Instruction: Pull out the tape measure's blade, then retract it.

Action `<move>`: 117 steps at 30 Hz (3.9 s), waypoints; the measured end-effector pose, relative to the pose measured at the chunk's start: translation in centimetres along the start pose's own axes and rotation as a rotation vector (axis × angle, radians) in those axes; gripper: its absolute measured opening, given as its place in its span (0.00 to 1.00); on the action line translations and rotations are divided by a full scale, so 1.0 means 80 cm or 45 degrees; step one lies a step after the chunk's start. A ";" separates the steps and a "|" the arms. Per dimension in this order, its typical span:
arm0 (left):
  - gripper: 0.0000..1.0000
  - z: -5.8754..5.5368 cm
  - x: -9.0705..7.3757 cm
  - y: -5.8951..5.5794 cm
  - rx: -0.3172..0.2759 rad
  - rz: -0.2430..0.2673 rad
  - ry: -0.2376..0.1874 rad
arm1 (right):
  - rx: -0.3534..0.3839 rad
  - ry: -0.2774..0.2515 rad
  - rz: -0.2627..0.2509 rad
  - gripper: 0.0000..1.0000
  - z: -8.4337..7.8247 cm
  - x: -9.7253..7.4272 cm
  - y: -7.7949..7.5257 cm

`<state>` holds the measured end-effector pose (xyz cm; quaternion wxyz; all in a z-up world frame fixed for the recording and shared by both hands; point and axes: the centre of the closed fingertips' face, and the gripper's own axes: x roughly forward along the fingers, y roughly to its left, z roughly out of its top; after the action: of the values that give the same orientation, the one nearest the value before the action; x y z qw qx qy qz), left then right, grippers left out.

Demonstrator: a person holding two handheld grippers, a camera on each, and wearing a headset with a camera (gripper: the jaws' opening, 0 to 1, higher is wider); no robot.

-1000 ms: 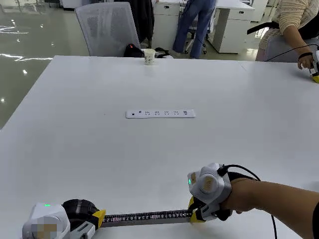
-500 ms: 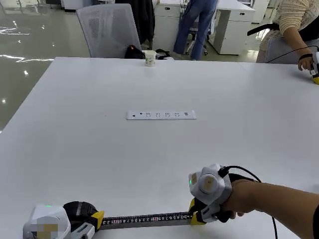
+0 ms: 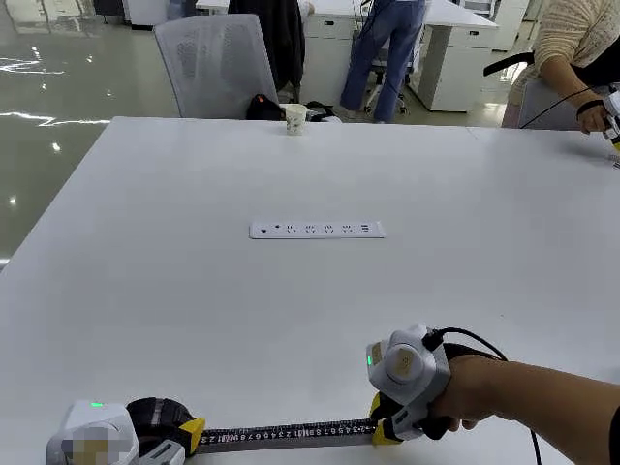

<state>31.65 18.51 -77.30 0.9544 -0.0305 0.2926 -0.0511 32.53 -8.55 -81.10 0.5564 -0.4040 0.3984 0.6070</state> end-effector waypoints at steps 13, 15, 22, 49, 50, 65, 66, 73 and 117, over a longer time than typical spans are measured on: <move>0.60 -0.001 -0.001 -0.001 0.005 -0.009 0.017 | -0.017 -0.012 -0.007 0.11 0.006 0.002 0.001; 0.60 -0.002 -0.001 -0.001 0.006 -0.009 0.017 | -0.017 -0.015 -0.010 0.11 0.007 0.002 0.002; 0.60 -0.002 0.000 0.001 0.009 -0.010 0.022 | -0.015 -0.014 -0.008 0.11 0.011 0.004 0.002; 0.60 -0.004 0.001 -0.001 0.018 -0.020 0.039 | 0.001 -0.013 -0.018 0.11 0.023 0.009 0.002; 0.60 -0.003 0.001 -0.001 0.019 -0.021 0.039 | 0.001 -0.012 -0.017 0.11 0.023 0.009 0.002; 0.59 -0.004 0.000 0.000 0.028 -0.023 0.048 | 0.046 -0.020 -0.013 0.11 0.030 0.011 0.003; 0.59 -0.004 0.000 0.000 0.026 -0.023 0.049 | 0.039 -0.020 -0.013 0.11 0.031 0.011 0.004; 0.59 -0.005 0.000 -0.001 0.025 -0.026 0.057 | 0.021 -0.027 -0.017 0.11 0.034 0.014 0.005; 0.59 -0.004 0.002 -0.001 0.021 -0.028 0.082 | -0.010 -0.019 -0.012 0.11 0.054 0.021 0.003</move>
<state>31.55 18.41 -77.65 0.9440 -0.0242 0.3225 -0.0651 31.96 -3.95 -81.15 0.5606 -0.4037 0.3900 0.6088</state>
